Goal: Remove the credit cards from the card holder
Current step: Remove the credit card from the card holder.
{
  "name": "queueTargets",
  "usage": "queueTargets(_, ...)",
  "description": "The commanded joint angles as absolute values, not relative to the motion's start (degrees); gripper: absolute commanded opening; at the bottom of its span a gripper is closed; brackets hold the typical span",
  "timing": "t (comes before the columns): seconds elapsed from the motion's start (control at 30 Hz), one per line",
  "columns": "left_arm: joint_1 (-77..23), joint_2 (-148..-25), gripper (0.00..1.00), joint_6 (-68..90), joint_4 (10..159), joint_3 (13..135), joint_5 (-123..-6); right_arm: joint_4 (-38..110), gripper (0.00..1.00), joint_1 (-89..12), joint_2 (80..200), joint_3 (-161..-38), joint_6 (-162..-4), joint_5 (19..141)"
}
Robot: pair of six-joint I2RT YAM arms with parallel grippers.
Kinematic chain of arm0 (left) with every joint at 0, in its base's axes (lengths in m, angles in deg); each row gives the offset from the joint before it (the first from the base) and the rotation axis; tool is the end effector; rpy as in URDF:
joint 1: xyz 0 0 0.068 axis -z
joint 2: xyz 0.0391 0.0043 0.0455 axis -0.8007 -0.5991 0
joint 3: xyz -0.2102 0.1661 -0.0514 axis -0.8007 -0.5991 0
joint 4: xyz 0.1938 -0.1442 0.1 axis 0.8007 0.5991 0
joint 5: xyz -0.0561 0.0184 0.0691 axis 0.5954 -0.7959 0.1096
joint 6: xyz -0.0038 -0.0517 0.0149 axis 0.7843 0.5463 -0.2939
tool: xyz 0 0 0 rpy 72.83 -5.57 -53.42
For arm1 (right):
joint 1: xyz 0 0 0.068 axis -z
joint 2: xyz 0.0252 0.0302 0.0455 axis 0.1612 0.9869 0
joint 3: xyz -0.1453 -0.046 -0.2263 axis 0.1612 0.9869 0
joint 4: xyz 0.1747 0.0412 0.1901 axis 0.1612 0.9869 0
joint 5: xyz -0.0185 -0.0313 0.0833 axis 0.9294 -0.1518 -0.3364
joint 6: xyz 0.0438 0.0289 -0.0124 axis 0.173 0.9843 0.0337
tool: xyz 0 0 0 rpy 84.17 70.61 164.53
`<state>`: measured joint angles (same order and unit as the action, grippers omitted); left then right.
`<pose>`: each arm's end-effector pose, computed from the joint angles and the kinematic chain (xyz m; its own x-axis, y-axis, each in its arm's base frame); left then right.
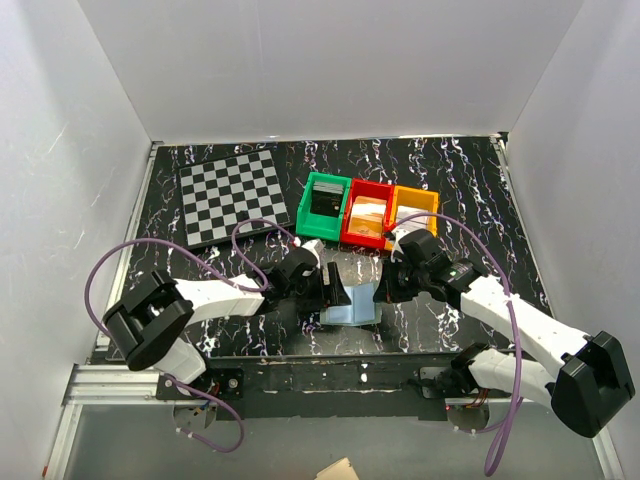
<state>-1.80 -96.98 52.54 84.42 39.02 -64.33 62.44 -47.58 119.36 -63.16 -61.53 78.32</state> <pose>0.1729 -0.2250 0.1548 -0.9395 -0.0943 -0.3294 0.1397 0.7724 -0.6196 0.1628 0.1362 0.2295 -0.8458 -0.0763 -0.5280 -0.3401 0.8396 0.4235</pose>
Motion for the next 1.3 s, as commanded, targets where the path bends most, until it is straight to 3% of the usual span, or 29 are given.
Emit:
queueTargets(0.0,-0.9,-97.9,0.71,50.7,83.4,40.4,-62.3,62.7,0.01,-47.5,119.6,-64.0,-62.1,76.8)
queueTargets(1.27,1.5,-101.7,0.72,48.4,70.9,45.0,-54.1,60.7,0.01,-47.5,117.9,-57.8,-58.9,78.4)
